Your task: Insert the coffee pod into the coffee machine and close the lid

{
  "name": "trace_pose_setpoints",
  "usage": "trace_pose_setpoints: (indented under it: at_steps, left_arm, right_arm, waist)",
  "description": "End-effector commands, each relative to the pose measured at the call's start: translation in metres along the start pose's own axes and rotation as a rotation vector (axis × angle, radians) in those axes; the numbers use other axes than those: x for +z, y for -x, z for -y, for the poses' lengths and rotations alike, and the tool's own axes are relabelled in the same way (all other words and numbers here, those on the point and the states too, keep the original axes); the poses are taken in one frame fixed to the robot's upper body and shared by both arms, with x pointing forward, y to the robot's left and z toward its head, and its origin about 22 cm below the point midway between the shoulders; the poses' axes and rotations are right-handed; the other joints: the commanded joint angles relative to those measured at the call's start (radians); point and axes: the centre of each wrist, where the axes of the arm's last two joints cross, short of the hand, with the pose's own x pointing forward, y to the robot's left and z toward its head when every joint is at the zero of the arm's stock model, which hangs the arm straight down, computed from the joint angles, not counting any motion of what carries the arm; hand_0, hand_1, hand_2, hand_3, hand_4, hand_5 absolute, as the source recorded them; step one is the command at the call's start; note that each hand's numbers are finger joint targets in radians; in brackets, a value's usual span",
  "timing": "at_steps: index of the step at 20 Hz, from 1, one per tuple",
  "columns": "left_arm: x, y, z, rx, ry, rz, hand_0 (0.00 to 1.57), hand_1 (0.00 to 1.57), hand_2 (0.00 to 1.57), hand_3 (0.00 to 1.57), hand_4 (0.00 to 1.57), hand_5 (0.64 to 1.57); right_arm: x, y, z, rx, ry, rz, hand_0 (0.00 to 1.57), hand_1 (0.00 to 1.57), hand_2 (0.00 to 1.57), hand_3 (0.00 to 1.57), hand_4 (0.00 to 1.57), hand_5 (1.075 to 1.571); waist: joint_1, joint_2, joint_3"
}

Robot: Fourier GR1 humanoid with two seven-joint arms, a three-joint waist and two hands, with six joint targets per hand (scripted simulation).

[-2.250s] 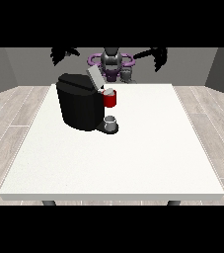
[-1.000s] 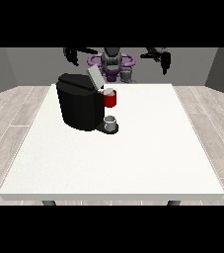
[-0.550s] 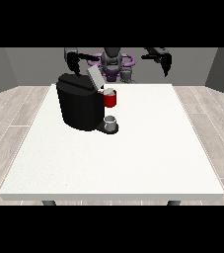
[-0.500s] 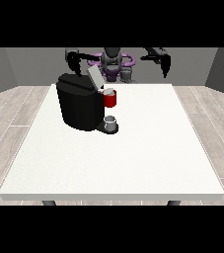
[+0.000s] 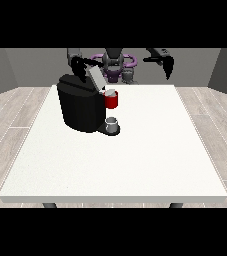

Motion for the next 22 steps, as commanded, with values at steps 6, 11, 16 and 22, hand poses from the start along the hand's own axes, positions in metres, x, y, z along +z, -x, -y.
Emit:
trace_pose_setpoints:
  at_steps: [6,11,16,22]
  left_arm:
    - [0.002,-0.021,0.001,-0.031,0.001,0.006,0.00,0.00,0.00,0.00,0.00,1.571]
    - [-0.005,-0.021,-0.005,-0.039,-0.032,0.017,0.00,0.00,0.00,0.00,0.00,1.571]
    - [-0.004,-0.024,-0.003,-0.040,-0.036,-0.014,0.00,0.00,0.00,0.00,0.00,1.571]
    - [0.022,0.012,-0.013,-0.022,-0.076,-0.002,0.00,0.00,0.00,0.00,0.13,1.571]
  right_arm:
    - [-0.011,0.010,-0.007,0.011,-0.007,-0.013,0.00,0.00,0.00,0.00,0.00,1.571]
    - [-0.030,-0.016,-0.012,0.027,-0.031,0.021,0.00,0.00,0.00,0.00,0.00,1.571]
    - [-0.022,-0.001,-0.020,0.029,-0.079,0.017,0.00,0.00,0.00,0.00,0.00,1.571]
    - [-0.029,-0.013,-0.028,0.054,-0.115,0.030,0.00,0.00,0.00,0.00,0.21,1.571]
  waist:
    - [0.015,0.026,0.0015]
    - [0.009,0.059,0.0014]
    - [-0.008,0.032,0.0015]
    - [-0.011,0.031,0.0013]
